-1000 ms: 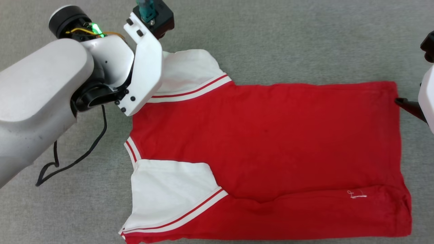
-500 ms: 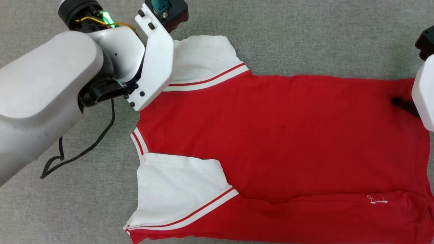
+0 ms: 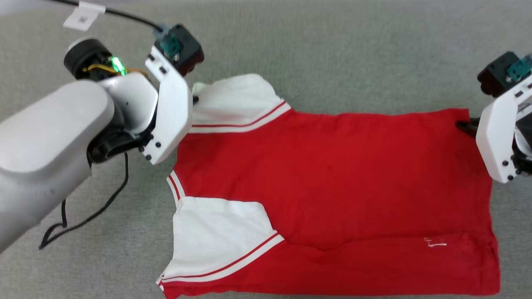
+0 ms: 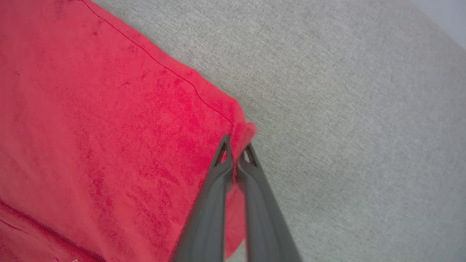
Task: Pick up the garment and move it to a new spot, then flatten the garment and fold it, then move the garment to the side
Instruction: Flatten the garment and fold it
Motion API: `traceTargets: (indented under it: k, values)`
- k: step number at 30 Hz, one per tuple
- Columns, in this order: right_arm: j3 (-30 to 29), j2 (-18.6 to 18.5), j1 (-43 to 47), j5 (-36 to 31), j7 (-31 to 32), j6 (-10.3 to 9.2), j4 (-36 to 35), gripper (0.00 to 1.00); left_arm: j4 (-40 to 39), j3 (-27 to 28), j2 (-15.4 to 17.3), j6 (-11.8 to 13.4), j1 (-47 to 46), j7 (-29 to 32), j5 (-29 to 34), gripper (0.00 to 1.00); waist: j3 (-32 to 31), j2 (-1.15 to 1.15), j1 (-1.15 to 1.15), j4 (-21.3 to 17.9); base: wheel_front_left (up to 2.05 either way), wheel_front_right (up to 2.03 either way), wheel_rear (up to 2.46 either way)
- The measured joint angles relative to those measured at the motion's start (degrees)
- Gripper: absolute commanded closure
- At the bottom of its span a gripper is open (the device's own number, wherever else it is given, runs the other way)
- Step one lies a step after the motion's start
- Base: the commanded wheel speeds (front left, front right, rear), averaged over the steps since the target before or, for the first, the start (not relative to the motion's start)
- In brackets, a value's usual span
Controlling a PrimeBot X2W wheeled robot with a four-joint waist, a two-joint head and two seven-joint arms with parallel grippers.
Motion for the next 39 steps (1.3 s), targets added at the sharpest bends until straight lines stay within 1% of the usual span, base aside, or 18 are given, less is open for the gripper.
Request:
traceTargets:
  k: [3, 11, 19, 23, 27, 31, 32, 33, 34, 37, 39]
  values:
    - [1.05, -0.86, 1.43, 1.19, -3.10, 0.00, -0.69, 1.00, -1.31, 0.01, 0.78, 0.00, 2.15, -1.21, -0.14, 1.00, -2.90, 0.00, 0.00, -0.28, 0.00, 0.00, 0.00]
    - [3.13, -4.72, 8.48, 3.70, -8.81, 0.00, -3.22, 1.00, -6.32, 0.01, 4.71, 0.01, 10.71, -1.35, -0.14, 1.00, -10.07, 0.00, -0.01, -0.06, 0.00, 0.00, 0.00]
    - [3.26, -7.47, 17.17, 6.21, -12.22, 0.01, -5.13, 1.00, -11.50, -0.02, 7.30, 2.22, 22.57, -1.49, -0.26, 1.00, -14.96, 0.00, -0.01, 0.63, 0.00, 0.00, 0.00]
    - [2.93, -7.83, 21.45, 7.11, -13.93, 0.00, -5.65, 1.00, -13.30, -0.05, 8.01, 3.59, 28.98, -1.88, -0.68, 1.00, -16.09, 0.00, -0.01, 0.51, 0.00, 0.00, 0.00]
    - [3.07, -7.22, 25.41, 7.25, -14.94, 0.01, -5.34, 1.00, -13.33, -0.03, 8.26, 4.77, 33.76, -3.14, -0.93, 1.00, -15.98, 0.00, -0.01, 0.28, 0.00, 0.00, 0.00]
    - [3.78, -5.45, 27.70, 6.30, -14.90, 0.00, -3.64, 1.00, -11.62, -0.05, 7.09, 5.38, 37.18, -5.24, -1.14, 1.00, -15.10, 0.00, -0.01, -0.01, 0.00, 0.00, 0.00]
    - [3.87, -4.38, 28.10, 5.87, -14.90, 0.00, -2.35, 1.00, -10.13, -0.04, 6.38, 5.50, 37.72, -6.21, -0.49, 0.93, -14.73, 0.00, -0.01, -0.19, 0.00, 0.00, 0.00]
    - [3.81, -3.99, 28.19, 5.86, -14.93, 0.01, -1.90, 0.81, -9.44, -0.04, 6.10, 5.81, 37.81, -6.71, -0.12, 0.44, -14.66, 0.00, -0.01, -0.22, 0.00, 0.00, 0.00]
    - [3.56, -3.65, 28.35, 5.94, -15.33, 0.00, -1.38, 0.00, -9.10, -0.01, 5.79, 5.94, 37.86, -7.54, 0.52, 0.00, -14.68, 0.00, -0.01, -0.22, 0.00, 0.00, 0.00]
    - [2.83, -3.39, 28.39, 5.30, -17.34, 0.00, -1.71, 0.00, -8.75, 0.76, 5.61, 6.28, 38.00, -11.16, 2.11, 0.00, -15.26, 0.00, -0.01, -0.23, 0.00, 0.00, 0.00]
    - [2.03, -3.66, 28.46, 5.03, -18.98, 0.00, -2.83, 0.00, -9.38, 1.66, 6.03, 7.36, 37.99, -14.74, 4.26, 0.00, -15.97, 0.00, -0.01, -0.29, 0.00, 0.00, 0.00]
